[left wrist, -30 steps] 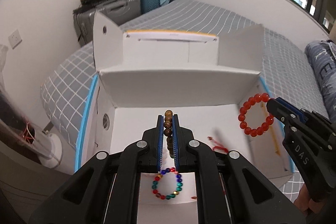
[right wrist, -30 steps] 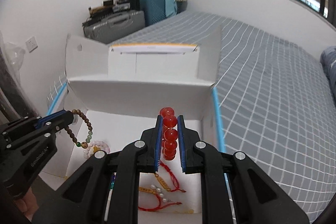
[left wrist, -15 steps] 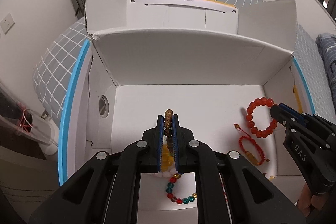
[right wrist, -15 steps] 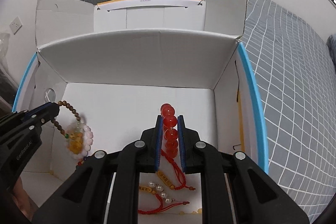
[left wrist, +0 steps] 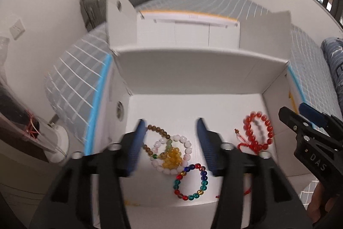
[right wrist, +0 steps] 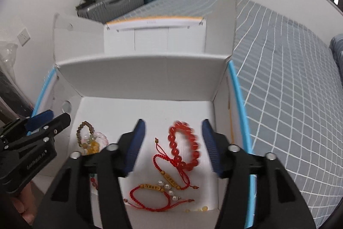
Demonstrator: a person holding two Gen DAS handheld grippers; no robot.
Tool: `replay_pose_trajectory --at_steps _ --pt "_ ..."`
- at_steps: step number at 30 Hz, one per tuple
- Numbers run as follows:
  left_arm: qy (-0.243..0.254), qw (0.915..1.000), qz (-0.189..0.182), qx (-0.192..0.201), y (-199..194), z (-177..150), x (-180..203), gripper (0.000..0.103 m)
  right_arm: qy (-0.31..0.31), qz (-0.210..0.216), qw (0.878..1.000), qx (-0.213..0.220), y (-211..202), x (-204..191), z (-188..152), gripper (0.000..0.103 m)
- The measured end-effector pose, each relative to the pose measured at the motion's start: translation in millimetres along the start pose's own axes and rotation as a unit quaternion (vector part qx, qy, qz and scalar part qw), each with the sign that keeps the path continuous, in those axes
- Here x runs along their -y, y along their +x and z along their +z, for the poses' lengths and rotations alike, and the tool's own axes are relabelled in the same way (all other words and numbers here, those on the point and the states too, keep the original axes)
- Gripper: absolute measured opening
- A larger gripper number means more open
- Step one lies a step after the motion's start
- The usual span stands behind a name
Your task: Organize jewelry
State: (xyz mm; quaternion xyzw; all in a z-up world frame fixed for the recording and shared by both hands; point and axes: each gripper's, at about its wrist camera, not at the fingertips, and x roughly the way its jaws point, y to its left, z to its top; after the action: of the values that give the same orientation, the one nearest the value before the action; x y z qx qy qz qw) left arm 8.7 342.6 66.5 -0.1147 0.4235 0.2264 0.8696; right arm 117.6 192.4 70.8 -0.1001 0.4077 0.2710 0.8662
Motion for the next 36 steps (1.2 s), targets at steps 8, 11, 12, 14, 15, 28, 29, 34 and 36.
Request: replay_pose_trajectory --at_steps 8,11,12,14,15,28,29,34,36 --pt "0.006 0.9971 0.001 0.076 -73 -31 -2 0.094 0.013 -0.001 0.998 0.055 -62 6 -26 0.094" --pt "0.001 0.9964 -0.012 0.084 -87 -46 -6 0.097 0.014 -0.006 0.997 0.069 -81 6 -41 0.095" --pt "0.0 0.9962 -0.014 0.086 -91 -52 -7 0.097 0.012 -0.011 0.997 0.073 -86 5 -46 0.095" --pt "-0.001 0.9961 -0.012 0.087 -95 -64 -10 0.097 0.008 -0.021 0.996 0.081 -92 1 -55 0.095" --pt "-0.003 0.9961 -0.011 0.087 -97 -68 -12 0.097 0.006 -0.024 0.996 0.085 -96 0 -60 0.095" --pt "0.006 0.9964 -0.005 0.084 -100 -125 -17 0.097 0.004 -0.029 0.997 0.076 -102 -5 -114 0.095" --pt "0.007 0.9966 -0.004 0.082 -99 -125 -16 0.097 0.005 -0.031 0.997 0.075 -102 -5 -115 0.095" --pt "0.014 0.9964 0.002 0.084 -99 -127 -12 0.097 0.01 -0.034 0.996 0.077 -102 -2 -115 0.095" --pt "0.017 0.9957 0.001 0.091 -102 -127 -10 0.097 0.013 -0.036 0.996 0.079 -103 -1 -115 0.095"
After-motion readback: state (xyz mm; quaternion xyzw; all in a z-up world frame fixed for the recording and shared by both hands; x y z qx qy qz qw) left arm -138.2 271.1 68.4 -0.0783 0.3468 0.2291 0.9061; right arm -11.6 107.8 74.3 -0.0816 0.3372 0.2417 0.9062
